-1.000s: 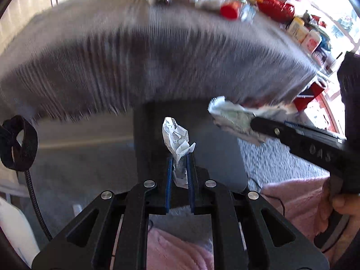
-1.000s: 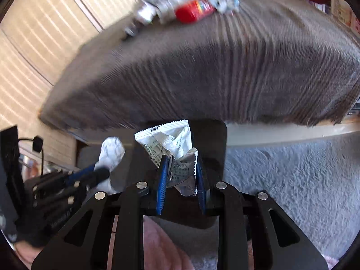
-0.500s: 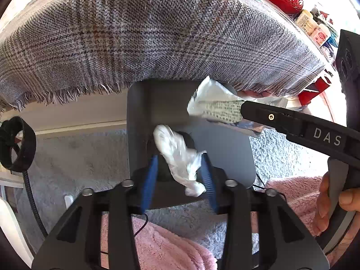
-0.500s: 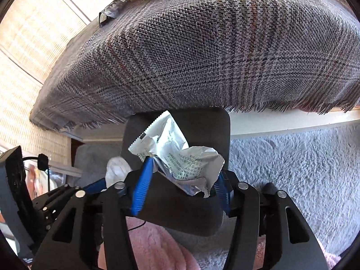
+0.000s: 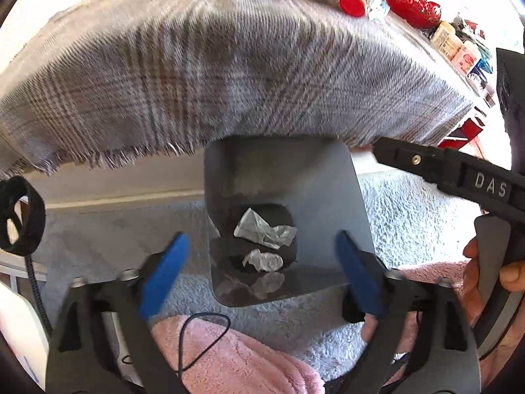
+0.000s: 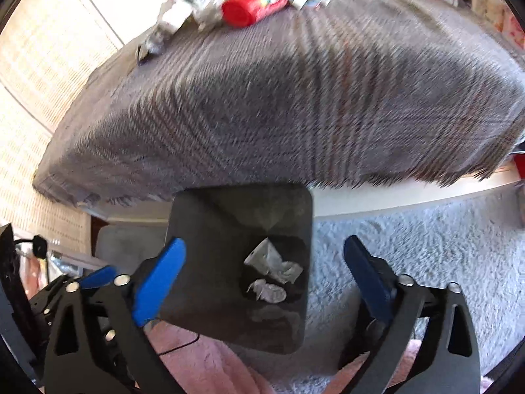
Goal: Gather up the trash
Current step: 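Carry both wrappers to the floor bin and open both grippers over it, then grasp the pill blister pack with the left gripper while the right grasps a blue-white wrapper, then carry the blister pack and wrapper to the bin and release both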
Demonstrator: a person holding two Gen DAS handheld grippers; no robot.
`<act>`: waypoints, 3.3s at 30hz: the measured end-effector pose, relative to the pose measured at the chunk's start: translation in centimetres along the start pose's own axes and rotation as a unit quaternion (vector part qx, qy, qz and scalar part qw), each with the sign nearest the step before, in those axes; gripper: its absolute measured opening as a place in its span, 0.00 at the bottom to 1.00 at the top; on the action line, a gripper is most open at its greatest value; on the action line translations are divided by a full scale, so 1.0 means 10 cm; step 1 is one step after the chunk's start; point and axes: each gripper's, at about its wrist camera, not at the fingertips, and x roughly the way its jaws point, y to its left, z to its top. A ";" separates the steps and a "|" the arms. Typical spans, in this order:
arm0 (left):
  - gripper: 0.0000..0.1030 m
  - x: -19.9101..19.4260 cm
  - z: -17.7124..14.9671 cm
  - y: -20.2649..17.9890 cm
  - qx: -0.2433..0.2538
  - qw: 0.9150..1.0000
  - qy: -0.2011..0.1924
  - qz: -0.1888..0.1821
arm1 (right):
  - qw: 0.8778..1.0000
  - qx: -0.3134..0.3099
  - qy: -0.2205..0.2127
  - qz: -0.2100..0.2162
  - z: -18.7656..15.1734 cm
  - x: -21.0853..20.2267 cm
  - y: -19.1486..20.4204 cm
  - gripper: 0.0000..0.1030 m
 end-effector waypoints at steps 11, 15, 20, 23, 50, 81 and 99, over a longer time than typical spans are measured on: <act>0.92 -0.36 0.31 -0.11 0.023 0.998 -0.052 0.005 | 0.997 0.007 -0.075 -0.017 0.55 -0.61 -0.07 0.97; 0.92 -0.47 0.55 -0.17 0.033 0.997 -0.076 0.009 | 0.995 0.007 -0.093 -0.019 0.83 -0.72 -0.09 0.97; 0.92 -0.55 0.92 -0.21 0.038 0.994 -0.101 0.008 | 0.993 0.008 -0.111 -0.026 1.20 -0.76 -0.14 0.97; 0.92 -0.57 1.11 -0.24 0.043 0.992 -0.114 0.013 | 0.993 0.017 -0.111 -0.026 1.40 -0.68 -0.18 0.97; 0.75 0.07 2.17 0.10 0.015 0.994 -0.102 0.021 | 0.996 0.061 -0.053 0.041 1.88 0.07 -0.36 0.53; 0.28 -0.29 1.42 0.15 0.012 0.995 -0.092 0.029 | 0.991 -0.015 -0.116 0.064 1.50 -0.60 -0.14 0.17; 0.28 -0.68 0.47 0.02 -0.016 0.996 -0.091 0.011 | 0.987 -0.065 -0.098 0.107 0.50 -0.69 0.32 0.17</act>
